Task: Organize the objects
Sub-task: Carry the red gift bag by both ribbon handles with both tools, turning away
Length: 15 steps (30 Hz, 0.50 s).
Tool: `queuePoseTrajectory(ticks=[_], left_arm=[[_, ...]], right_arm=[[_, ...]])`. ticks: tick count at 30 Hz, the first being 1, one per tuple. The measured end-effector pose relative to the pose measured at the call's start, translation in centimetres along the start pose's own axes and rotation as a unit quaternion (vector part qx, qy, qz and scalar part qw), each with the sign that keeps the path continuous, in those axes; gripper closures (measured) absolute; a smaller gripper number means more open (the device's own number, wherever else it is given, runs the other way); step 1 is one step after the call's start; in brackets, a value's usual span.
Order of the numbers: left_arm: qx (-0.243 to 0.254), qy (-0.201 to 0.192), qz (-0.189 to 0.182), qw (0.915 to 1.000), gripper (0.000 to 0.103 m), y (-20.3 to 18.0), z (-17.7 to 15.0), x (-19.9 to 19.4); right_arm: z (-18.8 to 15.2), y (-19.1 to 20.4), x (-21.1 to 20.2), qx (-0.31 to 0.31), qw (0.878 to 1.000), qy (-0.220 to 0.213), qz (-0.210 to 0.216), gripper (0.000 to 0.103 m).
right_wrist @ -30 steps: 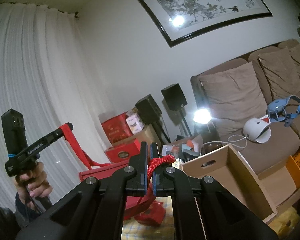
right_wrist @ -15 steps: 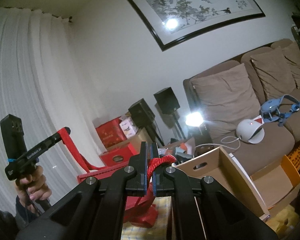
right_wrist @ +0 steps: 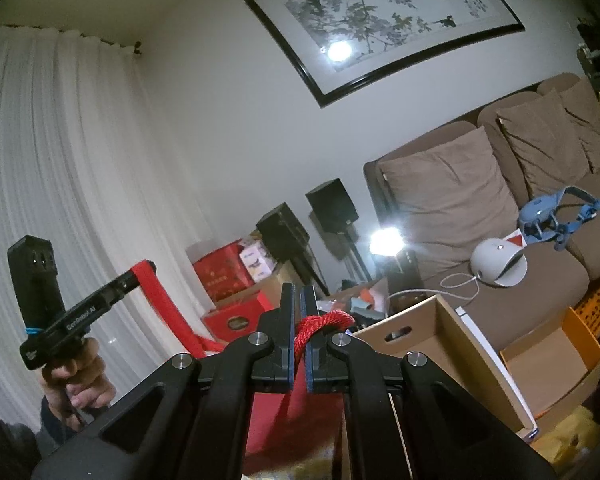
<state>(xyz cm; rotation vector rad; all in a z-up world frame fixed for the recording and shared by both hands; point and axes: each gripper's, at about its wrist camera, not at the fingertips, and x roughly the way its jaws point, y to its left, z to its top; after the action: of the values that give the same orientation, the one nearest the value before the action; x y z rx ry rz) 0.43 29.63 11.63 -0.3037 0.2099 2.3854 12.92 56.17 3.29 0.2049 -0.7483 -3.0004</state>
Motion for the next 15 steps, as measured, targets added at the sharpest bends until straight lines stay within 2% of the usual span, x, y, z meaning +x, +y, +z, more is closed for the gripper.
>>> queuePoseTrajectory(ticks=[2,5,15], left_arm=[[-0.01,0.009,-0.012,0.9998,0.1,0.0,-0.2,0.4],[-0.027,0.02,-0.011,0.9994,0.101,0.4,-0.8,1.1],[-0.042,0.014,-0.014,0.9989,0.101,1.2,-0.2,1.3]], right_arm=[[0.0,0.1,-0.1,-0.002,1.0,-0.002,-0.002,0.099],[0.0,0.3,-0.1,-0.006,1.0,-0.01,-0.009,0.1],[0.2,-0.5,0.0,0.002,1.0,-0.01,-0.012,0.1]])
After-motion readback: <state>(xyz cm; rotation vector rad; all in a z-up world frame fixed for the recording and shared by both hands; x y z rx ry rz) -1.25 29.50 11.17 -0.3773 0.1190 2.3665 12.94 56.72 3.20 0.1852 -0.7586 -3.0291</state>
